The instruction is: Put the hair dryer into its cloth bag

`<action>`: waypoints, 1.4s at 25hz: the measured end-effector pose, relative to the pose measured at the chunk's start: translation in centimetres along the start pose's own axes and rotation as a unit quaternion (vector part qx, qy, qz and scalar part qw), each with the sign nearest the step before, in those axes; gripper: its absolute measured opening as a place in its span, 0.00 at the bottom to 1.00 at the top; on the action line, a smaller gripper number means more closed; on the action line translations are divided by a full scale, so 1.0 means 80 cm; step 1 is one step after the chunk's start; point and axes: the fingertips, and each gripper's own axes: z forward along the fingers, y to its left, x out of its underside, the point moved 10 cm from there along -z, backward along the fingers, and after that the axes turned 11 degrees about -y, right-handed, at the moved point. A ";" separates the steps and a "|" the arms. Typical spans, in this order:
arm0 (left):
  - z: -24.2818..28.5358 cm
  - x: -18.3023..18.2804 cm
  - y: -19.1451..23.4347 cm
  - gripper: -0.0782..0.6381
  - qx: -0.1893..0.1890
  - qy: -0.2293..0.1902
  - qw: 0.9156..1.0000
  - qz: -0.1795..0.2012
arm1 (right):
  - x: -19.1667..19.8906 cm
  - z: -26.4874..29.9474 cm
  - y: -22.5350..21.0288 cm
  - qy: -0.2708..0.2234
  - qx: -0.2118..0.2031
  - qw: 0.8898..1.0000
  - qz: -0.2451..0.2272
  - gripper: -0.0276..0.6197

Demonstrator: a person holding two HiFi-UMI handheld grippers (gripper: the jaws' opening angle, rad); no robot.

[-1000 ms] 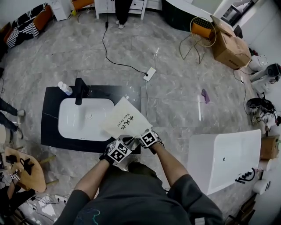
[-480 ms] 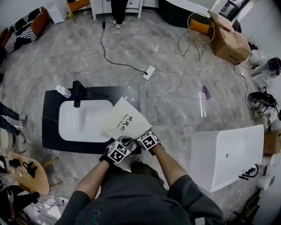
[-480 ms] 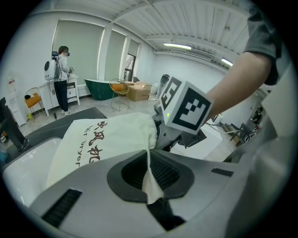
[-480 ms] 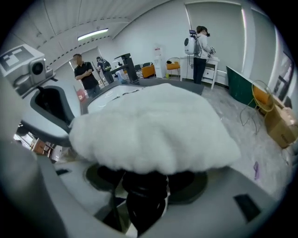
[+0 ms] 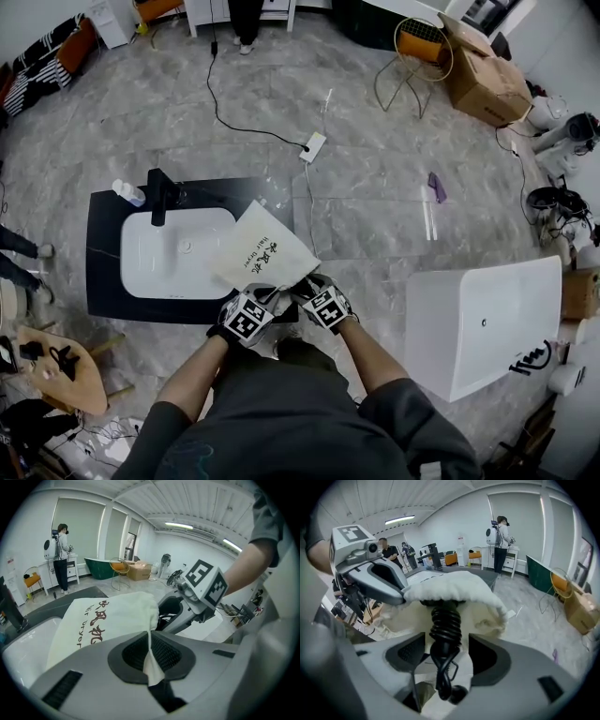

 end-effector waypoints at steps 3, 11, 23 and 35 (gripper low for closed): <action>0.001 0.000 0.000 0.14 0.003 0.003 1.000 0.000 | 0.018 -0.004 -0.003 0.028 -0.010 0.999 -0.017 0.47; 0.002 -0.004 -0.002 0.14 0.012 0.003 1.000 0.001 | 0.050 -0.006 -0.008 0.093 0.002 0.994 -0.063 0.27; 0.006 -0.014 -0.004 0.13 0.047 -0.012 0.999 0.006 | -0.032 0.017 -0.009 0.021 -0.010 0.995 -0.098 0.25; 0.005 -0.017 0.002 0.14 0.049 -0.013 0.998 -0.028 | -0.038 0.057 -0.006 -0.024 0.005 0.999 -0.038 0.31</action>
